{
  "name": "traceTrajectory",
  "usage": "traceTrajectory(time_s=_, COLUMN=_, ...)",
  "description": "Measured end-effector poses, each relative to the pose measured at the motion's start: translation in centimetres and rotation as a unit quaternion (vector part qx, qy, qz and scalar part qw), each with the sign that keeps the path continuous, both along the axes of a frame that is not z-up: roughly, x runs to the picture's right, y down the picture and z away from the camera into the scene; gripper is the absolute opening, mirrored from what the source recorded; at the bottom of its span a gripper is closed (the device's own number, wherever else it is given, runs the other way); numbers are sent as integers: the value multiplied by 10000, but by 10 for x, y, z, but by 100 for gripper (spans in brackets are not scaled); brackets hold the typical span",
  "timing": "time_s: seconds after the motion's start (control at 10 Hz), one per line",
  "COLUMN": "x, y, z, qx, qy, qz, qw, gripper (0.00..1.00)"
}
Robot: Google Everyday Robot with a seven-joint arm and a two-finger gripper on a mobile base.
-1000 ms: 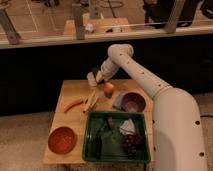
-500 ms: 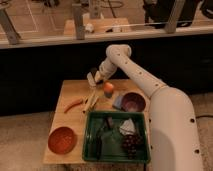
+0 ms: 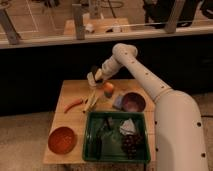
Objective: Place eraser in paper cup
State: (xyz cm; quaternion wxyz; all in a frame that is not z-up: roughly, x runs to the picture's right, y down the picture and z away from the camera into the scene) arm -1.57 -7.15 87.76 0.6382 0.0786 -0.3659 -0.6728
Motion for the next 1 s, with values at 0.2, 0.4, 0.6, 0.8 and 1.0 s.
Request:
traceTrajectory(time_s=0.2, x=16, y=-5, z=-18, qx=-341, qy=-374, qz=691, qw=9963, gripper=0)
traceTrajectory(time_s=0.4, x=17, y=-6, z=-23, qx=-416, qy=-474, qz=839, qw=9945, gripper=0)
traceTrajectory(time_s=0.6, x=16, y=-7, z=-23, qx=-415, qy=-482, qz=837, qw=9945, gripper=0)
traceTrajectory(time_s=0.8, x=16, y=-7, z=-23, qx=-414, qy=-482, qz=837, qw=9945, gripper=0)
traceTrajectory(time_s=1.0, x=16, y=-6, z=-23, qx=-415, qy=-485, qz=834, qw=9945, gripper=0)
